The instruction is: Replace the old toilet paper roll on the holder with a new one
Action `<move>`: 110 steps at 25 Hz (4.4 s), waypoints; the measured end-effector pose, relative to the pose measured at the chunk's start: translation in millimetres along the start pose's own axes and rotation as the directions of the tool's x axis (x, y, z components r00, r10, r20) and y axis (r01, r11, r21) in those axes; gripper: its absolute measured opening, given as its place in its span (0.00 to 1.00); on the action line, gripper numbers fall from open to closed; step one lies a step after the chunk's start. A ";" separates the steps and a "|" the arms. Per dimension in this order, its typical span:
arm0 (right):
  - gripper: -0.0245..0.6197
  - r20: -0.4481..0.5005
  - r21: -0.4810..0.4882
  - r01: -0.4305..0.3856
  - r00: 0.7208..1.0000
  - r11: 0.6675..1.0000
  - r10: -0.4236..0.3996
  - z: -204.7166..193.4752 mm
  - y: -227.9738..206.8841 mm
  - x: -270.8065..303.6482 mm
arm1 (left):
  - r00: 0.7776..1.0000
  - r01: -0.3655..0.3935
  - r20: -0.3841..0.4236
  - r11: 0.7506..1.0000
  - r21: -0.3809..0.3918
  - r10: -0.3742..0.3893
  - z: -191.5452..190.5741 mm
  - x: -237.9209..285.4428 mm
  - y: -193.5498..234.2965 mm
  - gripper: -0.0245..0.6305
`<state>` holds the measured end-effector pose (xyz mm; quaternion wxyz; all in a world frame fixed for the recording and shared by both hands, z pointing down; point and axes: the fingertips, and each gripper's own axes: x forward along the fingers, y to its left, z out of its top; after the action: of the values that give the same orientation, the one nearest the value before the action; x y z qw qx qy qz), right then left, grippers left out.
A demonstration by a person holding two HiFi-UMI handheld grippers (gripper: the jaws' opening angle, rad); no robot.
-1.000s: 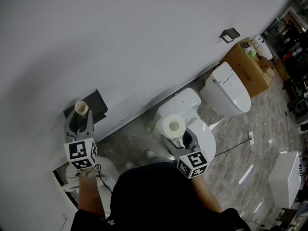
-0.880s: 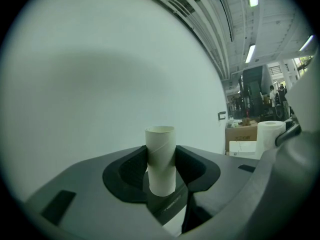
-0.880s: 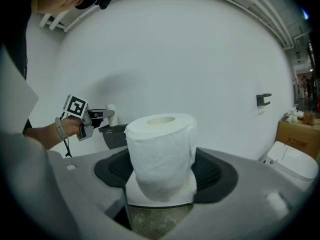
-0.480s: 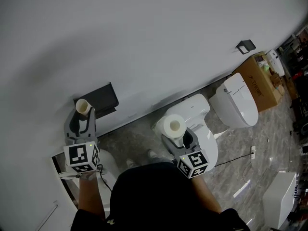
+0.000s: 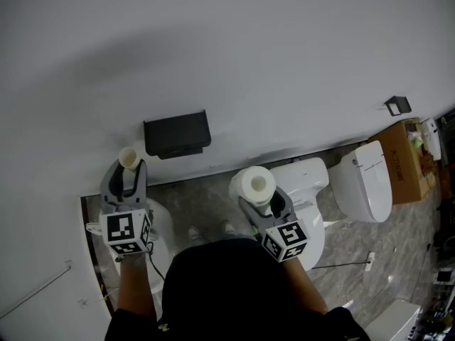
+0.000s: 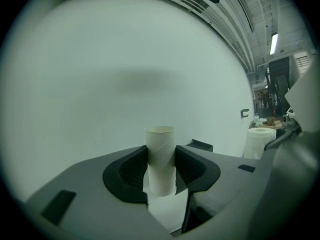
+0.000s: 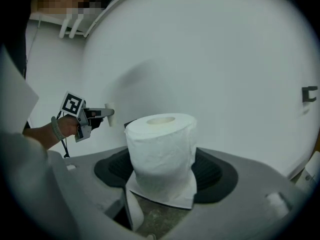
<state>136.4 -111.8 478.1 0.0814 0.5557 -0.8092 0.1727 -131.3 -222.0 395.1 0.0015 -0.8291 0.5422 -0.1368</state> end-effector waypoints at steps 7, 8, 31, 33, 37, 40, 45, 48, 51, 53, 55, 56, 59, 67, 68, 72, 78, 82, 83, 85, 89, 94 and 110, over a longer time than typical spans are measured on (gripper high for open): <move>0.58 -0.038 -0.048 -0.163 0.986 0.986 0.161 4.1 42.3 33.6 | 0.991 -0.120 -0.070 0.991 -0.052 0.116 -33.7 -48.7 25.5 0.31; 0.58 -0.043 -0.055 -0.184 0.982 0.981 0.182 4.1 48.6 38.0 | 0.988 -0.134 -0.081 0.989 -0.060 0.129 -39.6 -55.8 27.6 0.31; 0.58 -0.086 -0.208 -0.504 0.863 0.838 0.497 38.4 169.8 113.4 | 0.935 -0.310 -0.224 0.940 -0.143 0.274 -116.5 -159.6 21.5 0.32; 0.58 -0.076 -0.222 -0.507 0.861 0.833 0.503 48.2 175.2 119.8 | 0.936 -0.306 -0.227 0.940 -0.149 0.269 -119.4 -161.5 17.0 0.32; 0.58 -0.044 -0.249 -0.507 0.857 0.825 0.513 70.6 186.0 133.6 | 0.933 -0.317 -0.232 0.935 -0.161 0.276 -125.4 -166.6 15.8 0.32; 0.58 -0.020 -0.265 -0.491 0.863 0.830 0.504 89.5 188.3 145.2 | 0.929 -0.331 -0.233 0.928 -0.172 0.288 -127.6 -169.5 18.2 0.32; 0.58 0.004 -0.300 -0.452 0.880 0.840 0.475 114.5 188.4 165.7 | 0.925 -0.344 -0.230 0.922 -0.178 0.301 -129.7 -173.5 24.9 0.32; 0.58 0.012 -0.314 -0.424 0.893 0.849 0.450 124.7 184.1 178.5 | 0.925 -0.348 -0.226 0.921 -0.175 0.306 -129.0 -172.5 29.7 0.32; 0.58 0.011 -0.329 -0.392 0.908 0.859 0.418 129.8 177.4 190.9 | 0.924 -0.351 -0.222 0.920 -0.176 0.311 -128.3 -170.4 35.0 0.32; 0.58 0.005 -0.334 -0.371 0.919 0.867 0.395 130.0 171.9 198.1 | 0.924 -0.351 -0.221 0.920 -0.173 0.311 -128.4 -169.4 37.7 0.32; 0.58 -0.005 -0.332 -0.353 0.928 0.875 0.373 129.3 165.5 203.4 | 0.924 -0.352 -0.219 0.920 -0.171 0.313 -126.8 -169.5 39.2 0.32; 0.58 -0.010 -0.332 -0.345 0.932 0.878 0.363 128.7 162.2 205.5 | 0.924 -0.353 -0.217 0.920 -0.169 0.315 -125.8 -169.8 39.8 0.32; 0.58 -0.023 -0.331 -0.323 0.942 0.887 0.335 125.3 153.5 213.4 | 0.922 -0.357 -0.218 0.919 -0.168 0.319 -126.3 -170.4 42.5 0.32; 0.58 -0.038 -0.335 -0.312 0.947 0.889 0.318 116.3 145.7 223.6 | 0.922 -0.357 -0.226 0.917 -0.178 0.316 -130.9 -165.5 40.3 0.32; 0.58 -0.044 -0.336 -0.311 0.948 0.889 0.315 114.7 145.2 224.1 | 0.922 -0.356 -0.226 0.918 -0.175 0.315 -131.2 -164.7 39.8 0.32; 0.58 -0.054 -0.350 -0.295 0.954 0.889 0.296 109.6 142.8 225.1 | 0.924 -0.355 -0.214 0.921 -0.163 0.318 -130.5 -162.6 39.9 0.32; 0.58 -0.069 -0.339 -0.294 0.955 0.894 0.288 109.8 141.7 226.4 | 0.923 -0.353 -0.224 0.919 -0.176 0.312 -131.2 -161.4 36.8 0.32; 0.59 -0.078 -0.326 -0.293 0.956 0.899 0.283 109.8 141.2 226.1 | 0.924 -0.348 -0.230 0.920 -0.183 0.304 -131.2 -160.4 33.9 0.32; 0.59 -0.078 -0.325 -0.290 0.957 0.900 0.281 109.7 141.1 225.9 | 0.925 -0.347 -0.230 0.920 -0.184 0.303 -131.4 -160.3 33.4 0.32; 0.61 -0.081 -0.325 -0.288 0.958 0.901 0.277 108.7 141.1 226.1 | 0.925 -0.347 -0.231 0.920 -0.184 0.303 -131.8 -160.2 33.2 0.32; 0.64 -0.087 -0.311 -0.284 0.959 0.907 0.270 108.7 139.1 227.1 | 0.926 -0.346 -0.223 0.924 -0.166 0.306 -131.7 -158.9 35.2 0.32; 0.65 -0.070 -0.309 -0.256 0.967 0.916 0.246 110.8 133.1 224.7 | 0.923 -0.347 -0.236 0.920 -0.180 0.302 -133.9 -160.1 35.0 0.32; 0.65 0.002 -0.246 -0.238 0.969 0.939 0.247 123.3 108.7 187.1 | 0.957 -0.232 -0.214 0.961 -0.154 0.197 -123.8 -124.5 23.6 0.32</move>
<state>-26.1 -285.3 403.8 0.1137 0.4403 -0.8877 0.0713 -227.5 -101.7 482.7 -0.1107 -0.7444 0.6366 -0.1682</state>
